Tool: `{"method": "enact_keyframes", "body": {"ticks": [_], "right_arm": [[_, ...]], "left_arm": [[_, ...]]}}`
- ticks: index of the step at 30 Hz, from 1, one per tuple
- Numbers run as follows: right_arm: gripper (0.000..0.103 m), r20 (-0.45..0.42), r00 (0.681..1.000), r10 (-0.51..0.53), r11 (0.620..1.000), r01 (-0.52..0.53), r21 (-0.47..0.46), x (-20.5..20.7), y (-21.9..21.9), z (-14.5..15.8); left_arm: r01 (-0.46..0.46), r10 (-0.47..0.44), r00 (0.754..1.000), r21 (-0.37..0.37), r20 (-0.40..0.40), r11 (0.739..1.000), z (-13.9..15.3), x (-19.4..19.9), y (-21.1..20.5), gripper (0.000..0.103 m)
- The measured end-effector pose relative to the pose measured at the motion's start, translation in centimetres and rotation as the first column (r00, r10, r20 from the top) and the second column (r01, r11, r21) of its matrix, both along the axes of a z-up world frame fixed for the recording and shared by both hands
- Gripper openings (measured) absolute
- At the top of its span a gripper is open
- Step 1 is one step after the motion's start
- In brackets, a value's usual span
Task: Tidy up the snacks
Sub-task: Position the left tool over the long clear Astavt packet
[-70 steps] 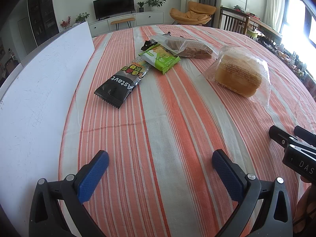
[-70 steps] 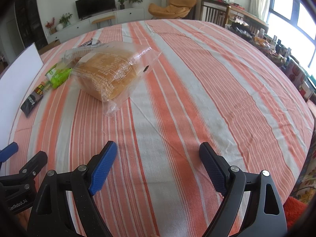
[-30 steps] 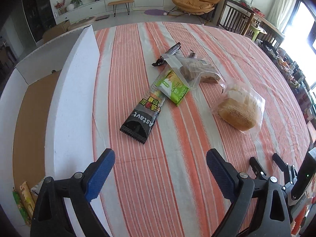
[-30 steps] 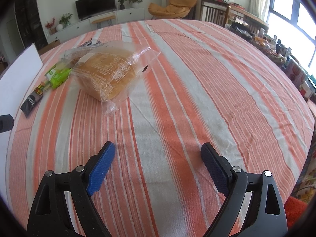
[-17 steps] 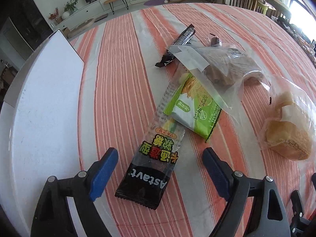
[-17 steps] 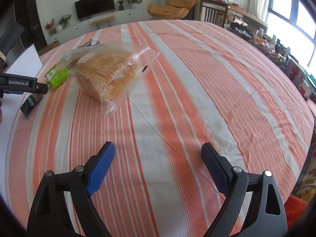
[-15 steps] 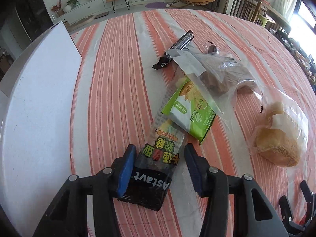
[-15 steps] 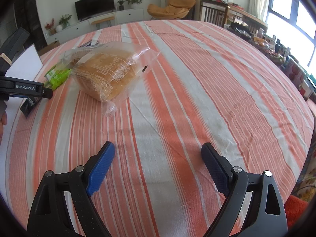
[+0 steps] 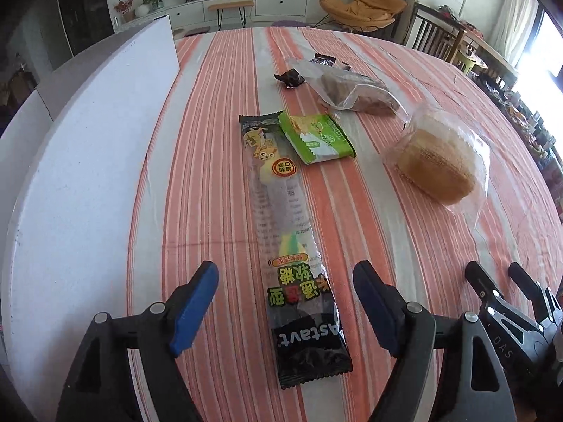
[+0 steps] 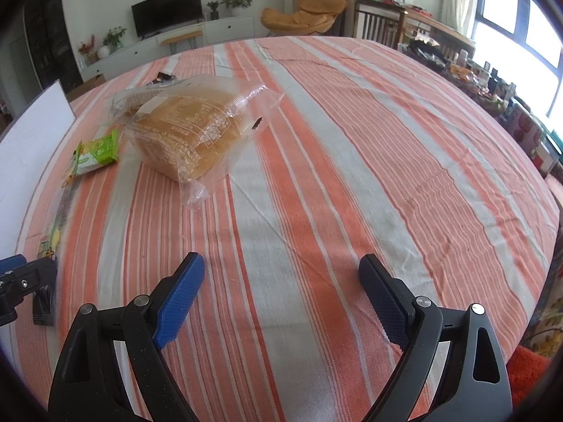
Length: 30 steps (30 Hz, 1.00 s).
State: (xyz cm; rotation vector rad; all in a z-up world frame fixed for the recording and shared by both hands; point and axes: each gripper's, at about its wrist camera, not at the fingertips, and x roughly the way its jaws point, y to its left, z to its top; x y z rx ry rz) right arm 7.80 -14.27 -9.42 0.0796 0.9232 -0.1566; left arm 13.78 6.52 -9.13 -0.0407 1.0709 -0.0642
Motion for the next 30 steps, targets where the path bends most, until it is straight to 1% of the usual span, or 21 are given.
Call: {"method": "enact_keyframes", "body": {"ticks": [3,4,5,7,8,9,10,11,13,15,16,17,18,19,20,30], "right_arm": [[0.092,0.0,1.0,0.002,1.0,-0.002,0.0,0.0,0.0,0.0],[0.092,0.001,1.0,0.002,1.0,-0.002,0.001,0.0,0.0,0.0],[0.092,0.001,1.0,0.002,1.0,-0.002,0.001,0.0,0.0,0.0],[0.092,0.001,1.0,0.005,1.0,-0.005,0.001,0.0,0.0,0.0],[0.092,0.001,1.0,0.007,1.0,-0.007,0.002,0.0,0.0,0.0],[0.092,0.001,1.0,0.008,1.0,-0.008,0.001,0.0,0.0,0.0],[0.092,0.002,1.0,0.007,1.0,-0.007,0.001,0.0,0.0,0.0],[0.092,0.001,1.0,0.006,1.0,-0.006,0.001,0.0,0.0,0.0],[0.092,0.003,1.0,0.002,1.0,-0.002,0.0,0.0,0.0,0.0],[0.092,0.005,1.0,0.001,1.0,-0.001,0.0,0.0,0.0,0.0],[0.092,0.005,1.0,0.001,1.0,-0.001,0.0,0.0,0.0,0.0],[0.092,0.004,1.0,0.002,1.0,-0.002,-0.001,0.0,0.0,0.0],[0.092,0.005,1.0,0.003,1.0,-0.003,0.0,0.0,0.0,0.0],[0.092,0.005,1.0,0.004,1.0,-0.004,0.001,0.0,0.0,0.0],[0.092,0.005,1.0,0.005,1.0,-0.005,0.001,0.0,0.0,0.0],[0.092,0.005,1.0,0.005,1.0,-0.005,0.001,0.1,0.0,0.0]], "left_arm": [[-0.048,0.048,0.999,0.062,0.002,0.997,-1.6,3.1,-0.7,0.079],[-0.058,0.059,0.998,0.073,-0.003,0.996,-2.1,3.5,-0.5,0.081],[-0.078,0.077,0.997,0.062,0.027,0.995,-2.0,3.7,-0.2,0.078],[-0.121,0.119,0.992,0.055,0.047,0.991,-1.7,3.5,0.5,0.06],[-0.136,0.134,0.99,0.033,0.053,0.99,-1.5,3.1,1.0,0.046],[-0.149,0.146,0.988,0.041,0.056,0.988,-1.4,2.9,1.3,0.039],[-0.146,0.143,0.988,0.054,0.062,0.988,-1.5,2.6,1.3,0.039],[-0.131,0.126,0.989,0.066,0.074,0.989,-1.5,2.4,1.2,0.04],[-0.116,0.107,0.99,0.095,0.094,0.989,-1.6,2.3,1.1,0.047],[-0.136,0.125,0.987,0.103,0.102,0.985,-1.8,2.4,1.5,0.074],[-0.153,0.143,0.984,0.094,0.106,0.984,-2.2,2.6,1.7,0.079],[-0.172,0.164,0.98,0.072,0.111,0.982,-2.4,2.6,2.2,0.086],[-0.174,0.166,0.978,0.056,0.128,0.983,-2.6,2.5,2.4,0.087],[-0.161,0.15,0.978,0.075,0.143,0.984,-2.7,2.4,2.0,0.088],[-0.159,0.147,0.978,0.073,0.148,0.985,-2.7,2.3,2.1,0.088],[-0.158,0.146,0.978,0.069,0.147,0.985,-2.7,2.2,2.2,0.088]]}}
